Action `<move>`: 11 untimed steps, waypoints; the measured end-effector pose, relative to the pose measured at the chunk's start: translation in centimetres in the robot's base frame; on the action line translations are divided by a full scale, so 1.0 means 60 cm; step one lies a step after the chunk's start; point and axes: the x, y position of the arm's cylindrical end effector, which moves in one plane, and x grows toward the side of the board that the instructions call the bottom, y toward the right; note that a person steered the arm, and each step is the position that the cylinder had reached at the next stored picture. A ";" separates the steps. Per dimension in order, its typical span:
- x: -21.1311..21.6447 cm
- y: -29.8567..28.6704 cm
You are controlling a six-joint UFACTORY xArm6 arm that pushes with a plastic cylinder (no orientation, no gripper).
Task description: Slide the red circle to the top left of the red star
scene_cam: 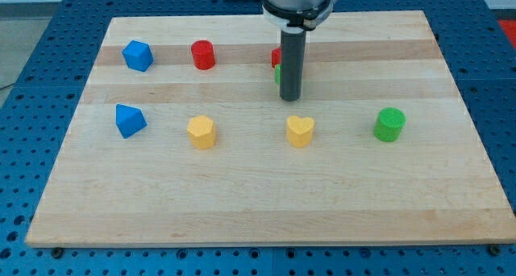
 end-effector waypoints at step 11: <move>-0.186 -0.206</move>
